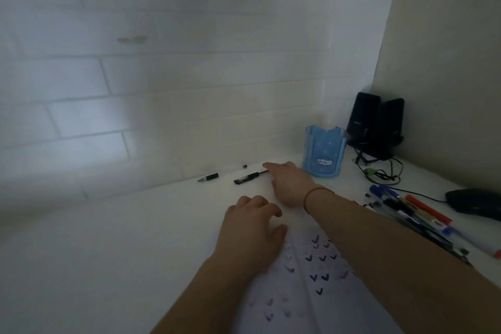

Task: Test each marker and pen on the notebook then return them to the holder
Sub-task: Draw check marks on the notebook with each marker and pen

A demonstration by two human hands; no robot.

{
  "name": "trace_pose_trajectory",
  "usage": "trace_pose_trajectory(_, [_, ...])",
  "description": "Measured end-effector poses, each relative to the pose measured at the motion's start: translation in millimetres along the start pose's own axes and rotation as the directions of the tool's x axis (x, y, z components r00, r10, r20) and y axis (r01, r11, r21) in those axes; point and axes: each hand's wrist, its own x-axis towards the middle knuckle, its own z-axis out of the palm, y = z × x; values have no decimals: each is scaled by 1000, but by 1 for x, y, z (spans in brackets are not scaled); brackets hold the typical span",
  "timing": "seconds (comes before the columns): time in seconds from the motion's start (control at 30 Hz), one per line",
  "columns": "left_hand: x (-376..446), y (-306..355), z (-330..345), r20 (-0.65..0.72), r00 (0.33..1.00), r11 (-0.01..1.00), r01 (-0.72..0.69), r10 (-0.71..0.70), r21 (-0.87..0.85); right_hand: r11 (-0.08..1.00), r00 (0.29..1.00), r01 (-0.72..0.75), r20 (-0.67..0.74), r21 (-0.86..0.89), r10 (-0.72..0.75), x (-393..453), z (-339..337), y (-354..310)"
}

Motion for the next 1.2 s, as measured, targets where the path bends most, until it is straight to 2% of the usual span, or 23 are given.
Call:
trace_pose_trajectory(0.13, [3, -1, 6, -93, 996, 999, -2, -2, -39, 987, 991, -16, -131, -160, -5, 0, 5, 3])
trace_pose_trajectory(0.23, [4, -4, 7, -207, 975, 994, 60, -78, -93, 992, 977, 6, -208, -129, -32, -22, -4, -3])
trace_pose_trajectory(0.3, [3, -6, 7, -291, 952, 995, 82, -97, -64, 998, 955, 54, -292, -22, -58, -50, -18, -12])
trace_pose_trajectory(0.37, [3, -2, 3, -306, 950, 998, 55, -62, -31, 947, 941, 114, -339, 300, -6, -90, -39, -17])
trace_pose_trajectory(0.43, [1, 8, -3, -287, 957, 997, -52, 34, -55, 730, 957, 77, -257, 679, 137, -137, -64, -12])
trace_pose_trajectory(0.5, [-3, 24, -12, -296, 938, 978, -201, 179, -48, 449, 961, 32, -150, 893, 230, -186, -82, 5])
trace_pose_trajectory(0.57, [-10, 41, -20, -268, 903, 929, -364, 336, -60, 163, 971, 33, -70, 986, 229, -222, -90, 18])
trace_pose_trajectory(0.6, [-15, 50, -23, -234, 888, 900, -426, 396, -95, 59, 977, 43, -55, 997, 205, -231, -92, 23])
trace_pose_trajectory(0.63, [-20, 59, -24, -188, 881, 874, -463, 435, -146, 30, 980, 65, -69, 997, 188, -236, -92, 26])
trace_pose_trajectory(0.73, [-32, 71, -20, -62, 905, 854, -419, 421, -308, 156, 982, 109, -131, 982, 138, -232, -90, 24])
trace_pose_trajectory(0.87, [-35, 67, -15, -4, 925, 854, -353, 380, -382, 382, 989, 79, -121, 921, 87, -233, -85, 17])
trace_pose_trajectory(1.07, [-31, 69, -16, 38, 889, 786, -383, 456, -486, 397, 982, 173, -189, 901, 0, -234, -77, 21])
trace_pose_trajectory(1.2, [-28, 62, -16, 24, 900, 770, -359, 435, -527, 428, 977, 200, -213, 881, -19, -236, -77, 22])
